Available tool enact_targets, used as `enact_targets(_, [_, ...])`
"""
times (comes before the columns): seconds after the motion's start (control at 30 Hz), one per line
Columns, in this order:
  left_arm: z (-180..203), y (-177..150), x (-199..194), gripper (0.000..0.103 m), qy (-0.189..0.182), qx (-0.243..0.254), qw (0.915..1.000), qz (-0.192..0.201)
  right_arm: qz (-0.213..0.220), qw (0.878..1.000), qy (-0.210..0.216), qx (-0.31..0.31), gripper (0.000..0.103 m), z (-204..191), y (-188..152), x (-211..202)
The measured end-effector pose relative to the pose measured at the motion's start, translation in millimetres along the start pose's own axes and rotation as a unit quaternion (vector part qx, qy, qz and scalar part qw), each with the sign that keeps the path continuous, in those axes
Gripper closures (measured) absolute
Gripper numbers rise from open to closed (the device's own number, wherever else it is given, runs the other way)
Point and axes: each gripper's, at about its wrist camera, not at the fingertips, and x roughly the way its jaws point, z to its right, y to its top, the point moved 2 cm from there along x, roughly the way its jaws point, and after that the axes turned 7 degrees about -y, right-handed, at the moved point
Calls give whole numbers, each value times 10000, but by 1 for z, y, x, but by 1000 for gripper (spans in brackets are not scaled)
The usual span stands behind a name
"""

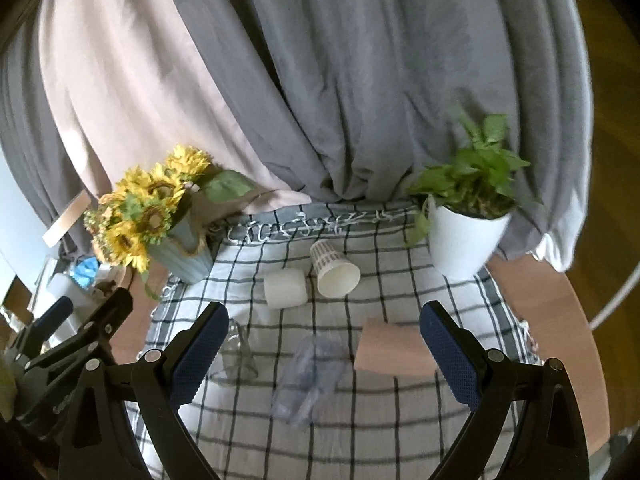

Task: Flip cup upside down
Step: 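Move the right tool toward the houndstooth paper cup lying on its side, then grasp the houndstooth paper cup with the right tool and lift it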

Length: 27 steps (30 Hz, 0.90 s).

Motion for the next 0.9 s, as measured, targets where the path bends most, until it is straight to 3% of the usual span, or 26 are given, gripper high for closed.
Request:
enact_targets(0.17, [3,16,51,0,39,-212,9991,-378,-760,9964,178,-329,7,-10,40,63])
enact_targets(0.4, [13,23,130,0,178,-170,9939,-1078,-2061,9750,372,-745,7,-21,77,177])
enact_targets(0.67, [17,6,207,0,340,-344,9792,-1968,-3014,9494,322,-825,10,-21,69,274])
enact_targets(0.9, [19,-4,234,0,508,-260,9734,-2218,-3539,9320,420,-661,17,-22,49,331])
